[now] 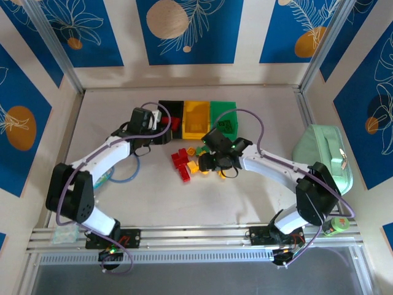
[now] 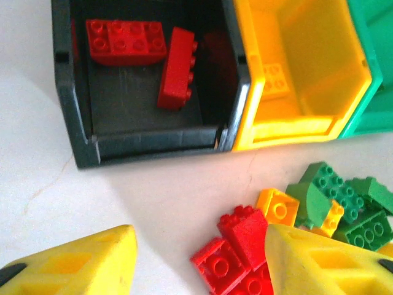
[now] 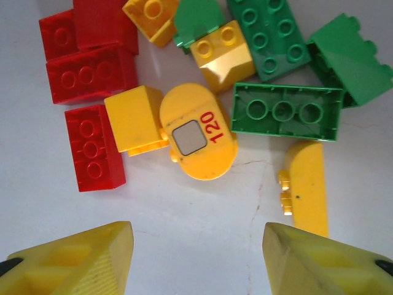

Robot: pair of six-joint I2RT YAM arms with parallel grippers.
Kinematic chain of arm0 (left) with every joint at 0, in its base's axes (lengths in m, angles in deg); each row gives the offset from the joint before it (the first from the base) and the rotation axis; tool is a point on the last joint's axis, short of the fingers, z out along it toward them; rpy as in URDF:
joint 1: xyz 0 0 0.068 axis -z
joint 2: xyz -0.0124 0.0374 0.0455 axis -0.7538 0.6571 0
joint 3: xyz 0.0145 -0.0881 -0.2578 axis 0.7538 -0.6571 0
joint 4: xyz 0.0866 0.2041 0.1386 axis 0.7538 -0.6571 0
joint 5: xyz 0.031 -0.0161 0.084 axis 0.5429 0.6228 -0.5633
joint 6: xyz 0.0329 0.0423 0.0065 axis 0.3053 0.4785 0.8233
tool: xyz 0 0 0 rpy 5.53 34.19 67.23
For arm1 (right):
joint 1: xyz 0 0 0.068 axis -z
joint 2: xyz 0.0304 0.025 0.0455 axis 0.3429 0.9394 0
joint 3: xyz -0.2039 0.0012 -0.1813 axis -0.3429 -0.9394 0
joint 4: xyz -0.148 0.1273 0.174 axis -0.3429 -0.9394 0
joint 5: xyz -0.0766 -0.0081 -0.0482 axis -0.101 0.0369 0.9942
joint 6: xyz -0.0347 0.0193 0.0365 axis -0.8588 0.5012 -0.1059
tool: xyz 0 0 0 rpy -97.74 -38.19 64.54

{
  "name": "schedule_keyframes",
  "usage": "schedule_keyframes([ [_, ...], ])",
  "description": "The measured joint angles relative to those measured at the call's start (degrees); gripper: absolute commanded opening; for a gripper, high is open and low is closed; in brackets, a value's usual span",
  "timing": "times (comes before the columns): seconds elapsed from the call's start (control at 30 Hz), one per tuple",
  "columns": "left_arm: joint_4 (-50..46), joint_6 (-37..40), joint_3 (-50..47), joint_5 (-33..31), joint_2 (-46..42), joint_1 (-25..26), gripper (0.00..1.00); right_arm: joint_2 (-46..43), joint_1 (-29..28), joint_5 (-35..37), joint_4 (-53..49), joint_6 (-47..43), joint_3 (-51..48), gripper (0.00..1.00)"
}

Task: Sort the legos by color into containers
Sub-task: Move the legos to the center of the table.

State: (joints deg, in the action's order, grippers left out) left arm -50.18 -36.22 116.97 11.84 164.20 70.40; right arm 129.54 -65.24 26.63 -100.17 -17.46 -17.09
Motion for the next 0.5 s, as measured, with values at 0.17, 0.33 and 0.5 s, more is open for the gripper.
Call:
schedule_keyframes([
  [0.17,1.7,-0.9,-6.6,0.0,-4.6,0.0,0.57,3.4,-1.9,1.4,-1.1,-0.2,2.6,0.59],
  [0.33,2.7,-1.3,-12.3,0.0,-9.3,0.0,0.57,7.2,-2.4,2.0,-2.8,-0.8,6.0,0.59],
  [0.5,3.8,-1.5,-16.7,0.0,-13.2,0.0,0.56,12.9,-2.1,2.1,-4.8,-2.6,10.8,0.59],
])
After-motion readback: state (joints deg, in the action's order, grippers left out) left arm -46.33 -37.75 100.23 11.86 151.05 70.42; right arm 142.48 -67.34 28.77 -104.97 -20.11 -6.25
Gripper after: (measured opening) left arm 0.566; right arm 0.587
